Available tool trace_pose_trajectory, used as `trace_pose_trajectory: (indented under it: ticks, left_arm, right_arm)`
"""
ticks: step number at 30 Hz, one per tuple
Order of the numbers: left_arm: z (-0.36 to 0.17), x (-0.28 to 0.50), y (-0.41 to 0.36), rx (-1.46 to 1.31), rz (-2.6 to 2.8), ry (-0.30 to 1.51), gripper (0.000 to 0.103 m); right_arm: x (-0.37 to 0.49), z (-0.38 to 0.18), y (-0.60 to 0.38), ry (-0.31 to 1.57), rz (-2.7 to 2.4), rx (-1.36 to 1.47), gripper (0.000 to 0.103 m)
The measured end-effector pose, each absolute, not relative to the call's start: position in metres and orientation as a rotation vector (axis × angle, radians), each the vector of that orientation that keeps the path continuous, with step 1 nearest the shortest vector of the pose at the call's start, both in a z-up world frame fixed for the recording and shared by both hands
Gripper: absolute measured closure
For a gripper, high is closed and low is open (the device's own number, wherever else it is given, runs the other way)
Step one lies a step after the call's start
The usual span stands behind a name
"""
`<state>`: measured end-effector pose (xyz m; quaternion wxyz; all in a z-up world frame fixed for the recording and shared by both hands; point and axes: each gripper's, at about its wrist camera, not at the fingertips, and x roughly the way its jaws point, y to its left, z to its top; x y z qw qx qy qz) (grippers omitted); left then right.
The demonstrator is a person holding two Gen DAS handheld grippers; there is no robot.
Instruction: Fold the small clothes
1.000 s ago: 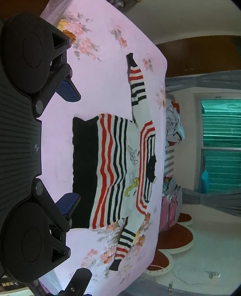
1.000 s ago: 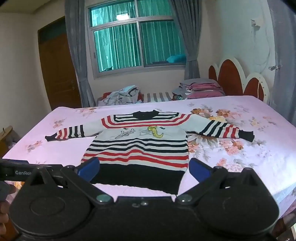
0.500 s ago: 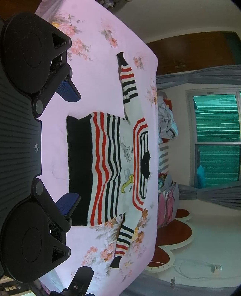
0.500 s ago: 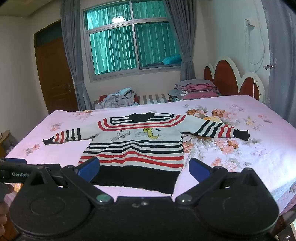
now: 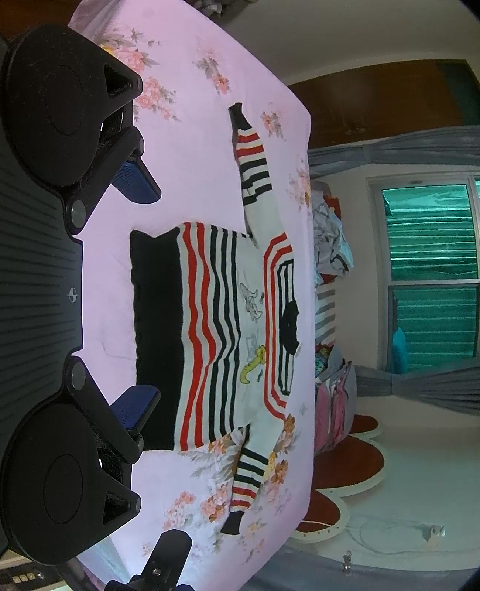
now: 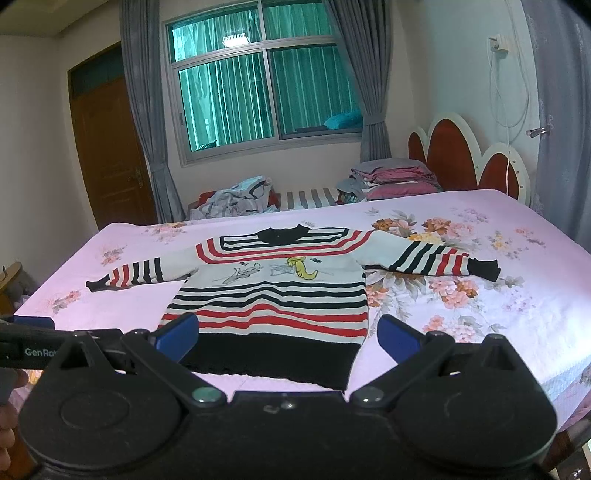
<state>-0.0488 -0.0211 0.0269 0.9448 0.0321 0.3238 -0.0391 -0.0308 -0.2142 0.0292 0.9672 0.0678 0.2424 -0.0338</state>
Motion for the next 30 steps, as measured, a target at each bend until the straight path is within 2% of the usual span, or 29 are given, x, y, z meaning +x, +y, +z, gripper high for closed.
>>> trace_pose_trajectory:
  ticks: [30]
  left_arm:
    - [0.0248,-0.0425,-0.0253,0.061,-0.079,0.673,0.0]
  right_arm:
    - [-0.0272,0.0235,-0.2219,0.494,-0.077,0.15,0.0]
